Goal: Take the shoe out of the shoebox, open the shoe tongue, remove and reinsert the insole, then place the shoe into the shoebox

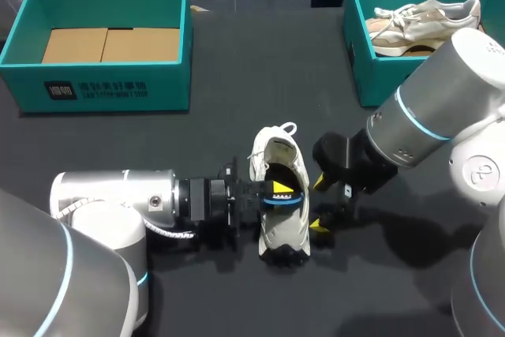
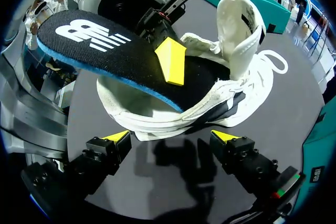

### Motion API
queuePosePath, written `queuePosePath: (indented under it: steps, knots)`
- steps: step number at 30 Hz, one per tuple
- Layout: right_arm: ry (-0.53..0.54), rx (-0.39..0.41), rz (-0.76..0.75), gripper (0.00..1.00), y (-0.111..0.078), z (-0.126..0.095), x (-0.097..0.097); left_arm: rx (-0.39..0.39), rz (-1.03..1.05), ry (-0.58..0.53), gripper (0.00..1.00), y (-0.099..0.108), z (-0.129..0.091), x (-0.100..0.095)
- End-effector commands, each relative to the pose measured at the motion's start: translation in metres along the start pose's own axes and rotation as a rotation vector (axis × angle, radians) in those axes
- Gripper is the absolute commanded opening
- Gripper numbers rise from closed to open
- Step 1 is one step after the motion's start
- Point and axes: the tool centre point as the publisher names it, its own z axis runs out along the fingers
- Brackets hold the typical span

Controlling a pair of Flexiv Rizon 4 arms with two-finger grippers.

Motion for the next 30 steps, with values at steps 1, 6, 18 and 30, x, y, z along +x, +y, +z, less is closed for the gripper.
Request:
queuePosePath:
  steps: [1, 6, 18, 30]
  knots:
    - [-0.003, 0.001, 0.001, 1.0, 0.0, 0.001, 0.001, -0.011, -0.001, -0.001, 0.0, 0.008, 0.005, 0.0]
    - [-0.003, 0.001, 0.001, 1.0, 0.0, 0.001, 0.001, -0.003, -0.015, -0.005, 0.0, 0.004, 0.001, -0.001]
    - [-0.003, 0.001, 0.001, 1.0, 0.0, 0.001, 0.001, 0.034, 0.003, -0.019, 0.25, -0.023, -0.007, -0.006]
    - [-0.003, 0.001, 0.001, 1.0, 0.0, 0.001, 0.001, 0.043, 0.048, -0.001, 0.0, -0.045, -0.006, -0.005]
